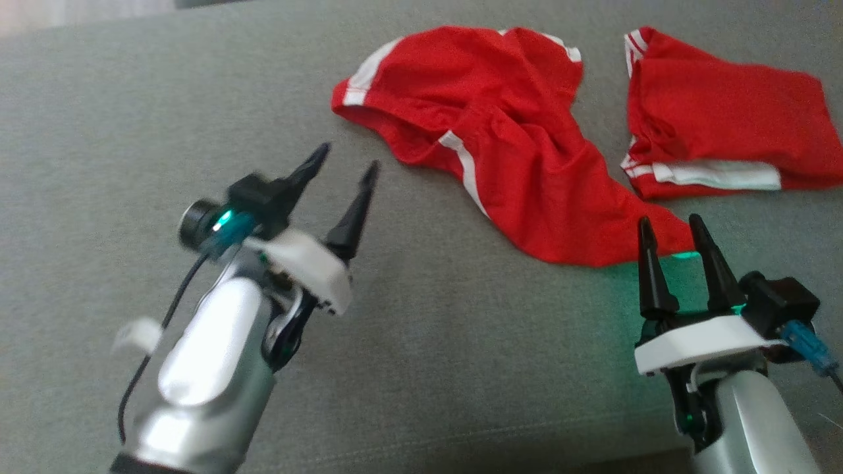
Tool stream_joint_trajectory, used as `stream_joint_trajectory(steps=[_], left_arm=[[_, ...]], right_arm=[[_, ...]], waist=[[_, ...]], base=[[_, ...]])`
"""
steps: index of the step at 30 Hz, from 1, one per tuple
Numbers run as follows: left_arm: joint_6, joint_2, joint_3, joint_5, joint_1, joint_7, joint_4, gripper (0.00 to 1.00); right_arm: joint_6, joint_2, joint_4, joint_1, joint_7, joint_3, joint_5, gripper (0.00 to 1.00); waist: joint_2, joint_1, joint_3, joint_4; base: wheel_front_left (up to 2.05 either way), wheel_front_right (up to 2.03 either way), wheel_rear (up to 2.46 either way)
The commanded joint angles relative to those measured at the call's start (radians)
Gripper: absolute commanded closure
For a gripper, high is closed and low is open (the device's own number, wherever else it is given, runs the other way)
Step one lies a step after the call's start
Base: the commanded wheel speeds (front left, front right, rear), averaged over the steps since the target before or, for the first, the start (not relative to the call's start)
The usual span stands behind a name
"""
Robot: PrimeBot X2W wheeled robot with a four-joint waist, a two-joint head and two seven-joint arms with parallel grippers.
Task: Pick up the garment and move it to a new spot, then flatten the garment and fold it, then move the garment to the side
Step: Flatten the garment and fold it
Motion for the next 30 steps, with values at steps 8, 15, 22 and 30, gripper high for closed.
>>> stream_joint_trajectory(steps=[8,15,22,30], left_arm=[[-0.006,0.120,-0.265,-0.173,-0.259,0.081,0.050,0.00],[-0.006,0.170,-0.402,-0.247,-0.374,0.074,0.140,0.00],[-0.006,0.183,-0.482,-0.294,-0.450,0.041,0.220,0.00],[-0.006,0.183,-0.566,-0.342,-0.501,0.012,0.278,0.00]], right_arm=[[0.003,-0.005,-0.022,-0.068,-0.040,0.032,0.024,0.00],[0.003,-0.005,0.001,-0.083,-0.057,0.046,0.035,0.00],[0.003,-0.005,0.017,-0.096,-0.069,0.059,0.046,0.00],[0.003,-0.005,0.031,-0.103,-0.078,0.065,0.054,0.00]], waist=[[-0.0001,0.0000,0.088,-0.095],[-0.0001,0.0000,0.107,-0.133],[-0.0001,0.0000,0.118,-0.161],[-0.0001,0.0000,0.129,-0.185]], base=[[0.00,0.00,0.00],[0.00,0.00,0.00],[0.00,0.00,0.00],[0.00,0.00,0.00]])
